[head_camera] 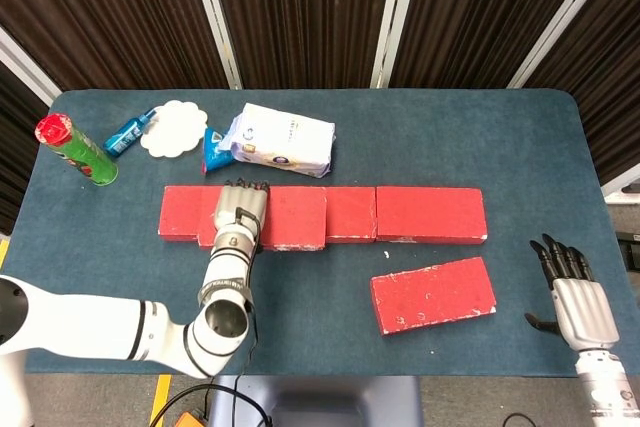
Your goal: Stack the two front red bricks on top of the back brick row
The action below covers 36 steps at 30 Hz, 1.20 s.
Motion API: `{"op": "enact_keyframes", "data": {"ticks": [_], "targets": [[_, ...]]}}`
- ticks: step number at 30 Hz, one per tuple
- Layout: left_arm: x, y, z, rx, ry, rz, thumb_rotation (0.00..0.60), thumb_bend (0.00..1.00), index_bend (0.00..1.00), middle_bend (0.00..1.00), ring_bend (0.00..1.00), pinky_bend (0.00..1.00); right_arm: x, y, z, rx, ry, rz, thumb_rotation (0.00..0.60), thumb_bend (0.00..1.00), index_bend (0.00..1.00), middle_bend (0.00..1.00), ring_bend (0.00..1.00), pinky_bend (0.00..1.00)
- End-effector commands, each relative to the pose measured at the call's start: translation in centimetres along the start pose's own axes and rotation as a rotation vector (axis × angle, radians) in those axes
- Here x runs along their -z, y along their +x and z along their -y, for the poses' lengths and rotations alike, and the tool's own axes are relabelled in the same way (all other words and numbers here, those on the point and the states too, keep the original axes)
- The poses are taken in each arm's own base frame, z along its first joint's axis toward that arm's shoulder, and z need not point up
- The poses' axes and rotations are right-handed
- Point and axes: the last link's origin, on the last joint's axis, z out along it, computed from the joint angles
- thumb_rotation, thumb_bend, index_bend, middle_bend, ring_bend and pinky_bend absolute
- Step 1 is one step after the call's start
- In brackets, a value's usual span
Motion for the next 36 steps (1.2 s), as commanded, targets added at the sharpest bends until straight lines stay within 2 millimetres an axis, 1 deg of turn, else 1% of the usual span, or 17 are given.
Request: {"op": "enact_keyframes", "data": {"ticks": [1, 7, 13, 19, 36], "targets": [[-1.2, 0.4, -0.7, -0.004, 0.017, 0.024, 0.600, 0.24, 0.00, 0.12, 0.01, 0.15, -0.1, -0.2, 0.1, 0.005, -0.004, 0.003, 0.600, 0.00, 0.15, 0.05, 0.00, 0.00], [-2.6, 0.5, -0.9, -0.013, 0.037, 0.037, 0.600, 0.24, 0.00, 0.12, 0.01, 0.15, -0.3, -0.4, 0.2, 0.016, -0.007, 0.007, 0.600, 0.00, 0.15, 0.05, 0.00, 0.00], [-3.6, 0.2, -1.3, -0.008, 0.037, 0.047, 0.600, 0.24, 0.00, 0.12, 0.01, 0.15, -0.6, -0.7, 0.2, 0.023, -0.014, 0.015, 0.600, 0.00, 0.15, 0.05, 0.00, 0.00], [-4.3, 0.0, -1.7, 0.000, 0.027, 0.046, 0.600, 0.24, 0.00, 0.12, 0.01, 0.15, -0.6, -0.6, 0.2, 0.021, -0.020, 0.012, 0.600, 0.00, 0.15, 0.05, 0.00, 0.00], [-6.2, -1.4, -2.0, 0.015, 0.030, 0.067, 0.600, 0.24, 0.00, 0.11, 0.00, 0.14, -0.6, -0.7, 0.2, 0.022, -0.029, 0.011, 0.600, 0.00, 0.15, 0.05, 0.00, 0.00]]}}
